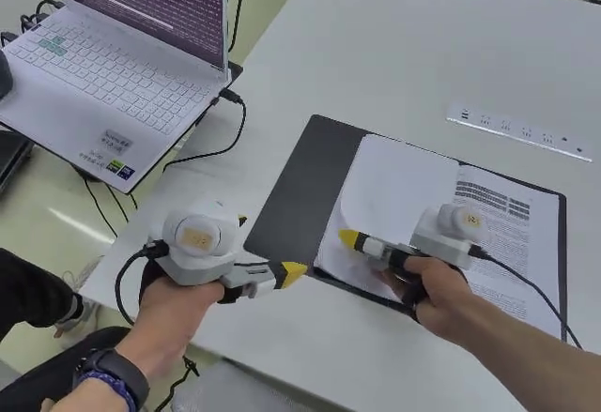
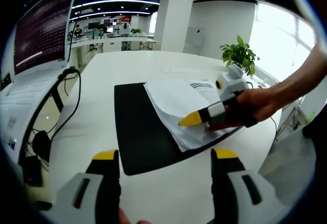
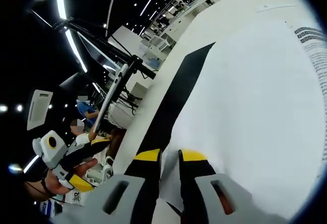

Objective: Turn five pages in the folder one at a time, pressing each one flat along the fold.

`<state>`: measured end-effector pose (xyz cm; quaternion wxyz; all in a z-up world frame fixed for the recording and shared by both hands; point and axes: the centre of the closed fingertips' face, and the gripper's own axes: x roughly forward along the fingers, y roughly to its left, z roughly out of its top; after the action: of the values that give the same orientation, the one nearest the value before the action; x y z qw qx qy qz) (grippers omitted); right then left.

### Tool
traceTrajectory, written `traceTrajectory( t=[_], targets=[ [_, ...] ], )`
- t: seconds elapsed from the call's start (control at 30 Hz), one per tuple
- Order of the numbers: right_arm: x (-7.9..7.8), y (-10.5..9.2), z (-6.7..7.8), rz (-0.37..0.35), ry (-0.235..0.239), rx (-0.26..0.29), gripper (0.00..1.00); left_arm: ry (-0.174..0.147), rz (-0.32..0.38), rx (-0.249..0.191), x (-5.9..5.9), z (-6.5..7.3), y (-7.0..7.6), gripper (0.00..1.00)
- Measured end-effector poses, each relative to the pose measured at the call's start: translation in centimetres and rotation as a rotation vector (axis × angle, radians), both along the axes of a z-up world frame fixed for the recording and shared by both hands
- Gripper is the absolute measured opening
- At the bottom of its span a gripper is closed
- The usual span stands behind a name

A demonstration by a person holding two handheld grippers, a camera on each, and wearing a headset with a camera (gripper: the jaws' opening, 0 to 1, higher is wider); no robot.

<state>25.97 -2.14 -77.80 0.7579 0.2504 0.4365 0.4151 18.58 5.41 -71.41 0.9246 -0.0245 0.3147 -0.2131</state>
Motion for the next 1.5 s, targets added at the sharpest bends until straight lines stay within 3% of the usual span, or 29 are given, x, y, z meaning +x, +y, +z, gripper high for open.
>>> traceTrajectory(
  t=[0.2, 0.57, 0.7, 1.0, 1.27, 1.5],
  targets=[
    [-0.2, 0.5, 0.1, 0.014, 0.008, 0.021, 0.23, 0.008, -0.012, 0.001, 0.0, -0.1, -0.5, 0.73],
    [-2.3, 1.2, 2.2, 0.082, 0.005, 0.116, 0.50, 0.012, -0.055, 0.000, 0.1, -0.2, -2.3, 0.72],
    [-2.9, 0.8, 3.0, 0.118, -0.024, 0.114, 0.55, 0.013, -0.068, -0.001, 0.3, -0.2, -2.9, 0.71],
    [-2.8, -2.9, 4.9, 0.082, -0.094, 0.120, 0.55, 0.011, -0.076, -0.004, 1.3, -0.5, -3.7, 0.59],
    [-2.6, -7.4, 5.1, 0.003, -0.135, 0.089, 0.50, 0.009, -0.127, -0.018, 2.4, -0.6, -5.3, 0.37],
    [-3.4, -10.4, 5.1, -0.021, -0.158, 0.064, 0.49, 0.020, -0.168, -0.017, 3.4, -1.3, -6.9, 0.29]
  ],
)
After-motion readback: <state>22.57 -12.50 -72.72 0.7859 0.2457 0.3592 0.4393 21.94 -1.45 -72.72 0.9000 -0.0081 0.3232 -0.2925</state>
